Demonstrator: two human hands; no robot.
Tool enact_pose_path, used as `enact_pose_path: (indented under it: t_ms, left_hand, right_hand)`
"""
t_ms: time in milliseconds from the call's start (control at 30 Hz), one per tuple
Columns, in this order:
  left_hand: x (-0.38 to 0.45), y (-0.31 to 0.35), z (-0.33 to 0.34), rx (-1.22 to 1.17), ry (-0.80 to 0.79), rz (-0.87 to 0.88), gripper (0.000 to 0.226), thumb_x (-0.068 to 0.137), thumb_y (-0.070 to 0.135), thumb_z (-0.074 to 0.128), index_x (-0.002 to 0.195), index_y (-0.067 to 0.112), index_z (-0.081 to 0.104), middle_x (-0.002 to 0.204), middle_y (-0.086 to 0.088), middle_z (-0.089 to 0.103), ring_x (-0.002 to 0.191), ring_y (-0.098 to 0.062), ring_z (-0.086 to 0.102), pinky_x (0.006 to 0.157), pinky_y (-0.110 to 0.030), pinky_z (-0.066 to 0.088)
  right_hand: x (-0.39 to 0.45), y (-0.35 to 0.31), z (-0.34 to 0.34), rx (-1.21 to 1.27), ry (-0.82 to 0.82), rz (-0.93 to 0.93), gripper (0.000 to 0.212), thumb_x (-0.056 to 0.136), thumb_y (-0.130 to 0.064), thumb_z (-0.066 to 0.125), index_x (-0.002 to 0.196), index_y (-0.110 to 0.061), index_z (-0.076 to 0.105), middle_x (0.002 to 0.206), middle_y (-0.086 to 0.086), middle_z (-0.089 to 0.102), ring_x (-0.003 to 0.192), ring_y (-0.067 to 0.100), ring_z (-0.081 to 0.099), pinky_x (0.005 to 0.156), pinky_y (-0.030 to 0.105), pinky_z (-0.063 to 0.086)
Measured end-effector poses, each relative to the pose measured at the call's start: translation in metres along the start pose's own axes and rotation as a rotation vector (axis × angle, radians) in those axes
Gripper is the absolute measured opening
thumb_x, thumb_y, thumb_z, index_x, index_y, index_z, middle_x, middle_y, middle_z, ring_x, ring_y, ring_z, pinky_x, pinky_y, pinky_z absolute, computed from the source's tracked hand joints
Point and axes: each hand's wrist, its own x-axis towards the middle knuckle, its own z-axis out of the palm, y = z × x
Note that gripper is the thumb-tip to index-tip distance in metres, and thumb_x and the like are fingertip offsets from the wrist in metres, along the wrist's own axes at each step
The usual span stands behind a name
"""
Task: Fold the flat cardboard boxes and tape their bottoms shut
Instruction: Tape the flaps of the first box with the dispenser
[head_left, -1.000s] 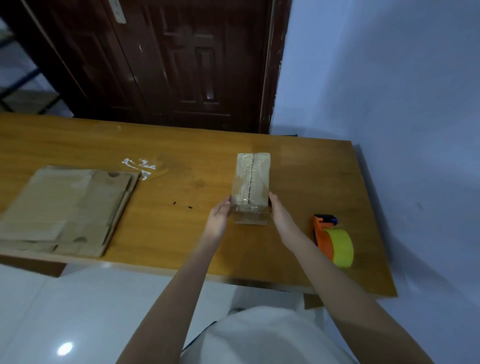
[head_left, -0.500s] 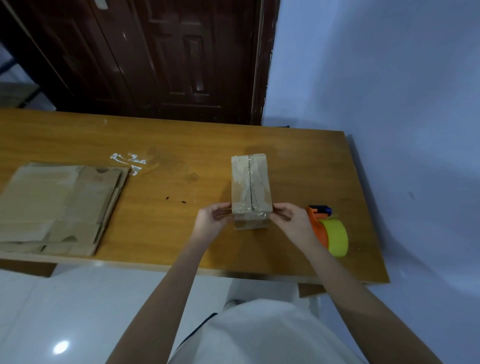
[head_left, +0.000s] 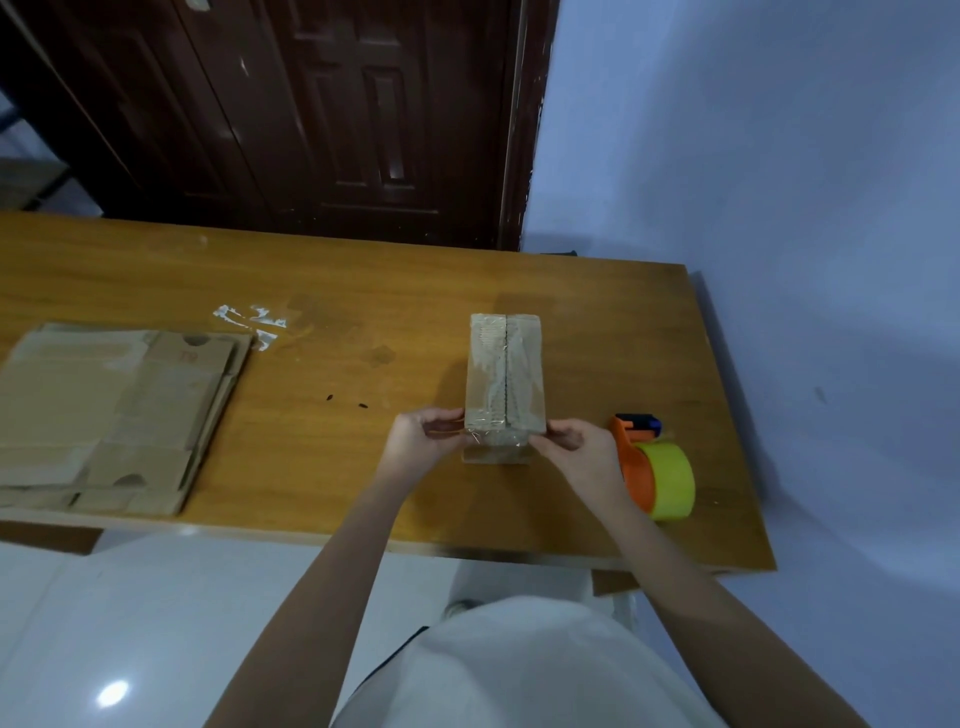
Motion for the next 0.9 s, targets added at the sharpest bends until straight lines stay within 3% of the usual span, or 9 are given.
enact_pose_path:
  t_ms: [167,433,600,733,833,900]
  left_hand:
    - [-0.005,0.000,0.008,-0.016,0.086,-0.007,0.042,0.065,0.014,0.085,0.104,0.006,0.070,0.092,0.003,0.070,0.085,-0.003,0.067,0.076,-0.016,0.054]
    - [-0.008,-0.001,0.005,-0.025,0.033,0.018,0.038,0.073,0.009,0.078,0.110,0.005,0.068,0.105,-0.003,0.069,0.091,0.000,0.064,0.076,-0.011,0.050]
    - [-0.010,-0.003,0.014,-0.039,0.135,0.021,0.038,0.072,0.012,0.080,0.107,0.003,0.068,0.101,-0.004,0.070,0.090,-0.003,0.065,0.074,-0.013,0.052]
    - [-0.011,-0.004,0.022,-0.004,0.161,0.038,0.040,0.073,0.014,0.080,0.109,0.002,0.066,0.098,-0.001,0.069,0.087,0.002,0.064,0.073,-0.012,0.052]
    - [-0.011,-0.002,0.017,0.034,0.089,0.031,0.046,0.076,0.011,0.078,0.118,0.004,0.061,0.103,0.000,0.067,0.098,-0.007,0.064,0.076,-0.013,0.053]
    - [-0.011,0.002,0.011,0.007,-0.018,0.041,0.053,0.080,0.006,0.073,0.128,0.013,0.052,0.108,0.003,0.064,0.102,-0.007,0.061,0.077,-0.012,0.052]
  right_hand:
    - [0.001,0.000,0.008,0.004,0.042,-0.002,0.029,0.076,-0.011,0.078,0.102,-0.005,0.069,0.096,0.001,0.072,0.085,0.004,0.068,0.078,0.023,0.056]
    - [0.003,0.007,-0.002,0.062,-0.034,0.065,0.034,0.082,-0.005,0.071,0.114,0.000,0.065,0.104,0.007,0.071,0.089,0.015,0.070,0.081,0.041,0.058]
    - [0.004,0.006,0.004,0.067,0.013,0.054,0.036,0.079,-0.010,0.075,0.112,-0.002,0.066,0.101,0.003,0.071,0.089,0.012,0.070,0.081,0.036,0.058]
    - [0.002,0.003,0.008,0.010,0.065,0.002,0.033,0.075,-0.016,0.079,0.104,-0.005,0.068,0.093,-0.004,0.070,0.085,0.004,0.067,0.079,0.024,0.056]
    - [0.002,-0.002,0.003,-0.018,0.007,0.003,0.032,0.076,-0.018,0.079,0.105,-0.013,0.065,0.097,-0.008,0.067,0.094,0.005,0.065,0.083,0.020,0.053]
    - [0.002,-0.009,-0.005,-0.029,-0.069,0.022,0.041,0.079,-0.021,0.076,0.115,-0.021,0.056,0.100,-0.013,0.062,0.095,0.002,0.062,0.078,0.011,0.049]
